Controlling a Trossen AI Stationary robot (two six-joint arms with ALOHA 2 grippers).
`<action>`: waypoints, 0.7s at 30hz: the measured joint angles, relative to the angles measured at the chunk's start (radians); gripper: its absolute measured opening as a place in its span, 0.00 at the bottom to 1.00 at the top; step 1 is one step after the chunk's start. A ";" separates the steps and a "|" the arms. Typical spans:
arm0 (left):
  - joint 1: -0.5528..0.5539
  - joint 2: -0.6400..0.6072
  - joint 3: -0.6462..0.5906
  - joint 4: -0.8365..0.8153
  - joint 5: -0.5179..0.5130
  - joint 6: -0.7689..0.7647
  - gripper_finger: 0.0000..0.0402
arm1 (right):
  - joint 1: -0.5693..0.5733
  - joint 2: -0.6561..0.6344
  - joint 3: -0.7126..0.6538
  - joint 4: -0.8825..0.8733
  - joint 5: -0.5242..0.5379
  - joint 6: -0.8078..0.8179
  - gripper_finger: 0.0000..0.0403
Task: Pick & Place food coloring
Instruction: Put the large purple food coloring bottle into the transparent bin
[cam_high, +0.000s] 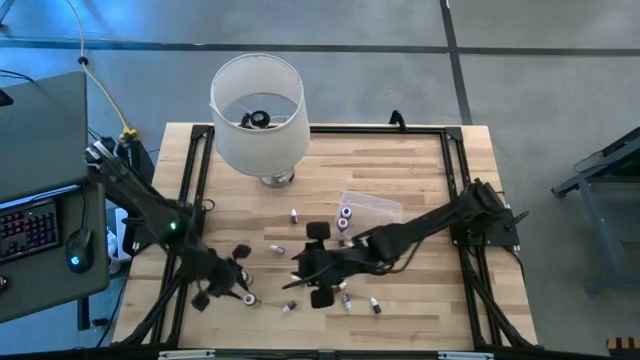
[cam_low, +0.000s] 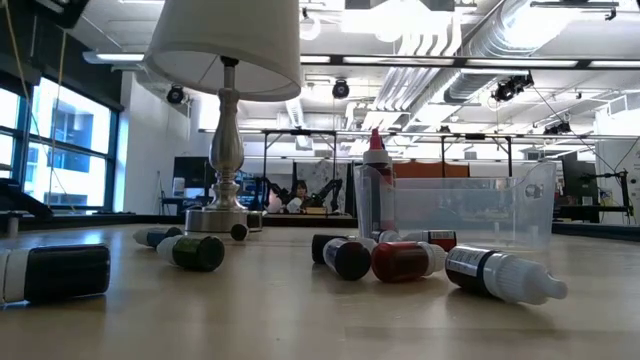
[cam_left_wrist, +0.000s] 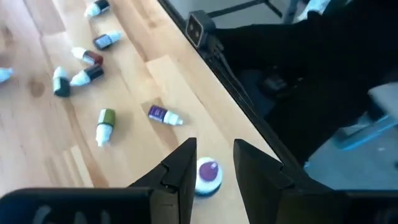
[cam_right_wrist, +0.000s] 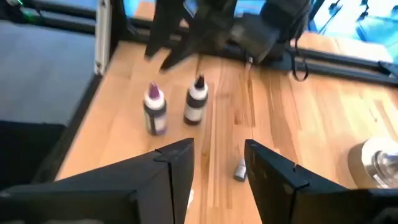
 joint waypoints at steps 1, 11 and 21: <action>-0.017 0.032 0.000 0.027 -0.024 0.002 0.26 | 0.009 -0.013 0.000 -0.012 0.016 -0.002 0.33; -0.045 0.220 0.014 0.100 -0.078 -0.076 0.26 | 0.052 -0.025 0.000 -0.019 0.048 0.007 0.33; -0.045 0.218 0.015 0.047 -0.097 -0.132 0.26 | 0.052 -0.023 0.000 -0.019 0.046 0.005 0.33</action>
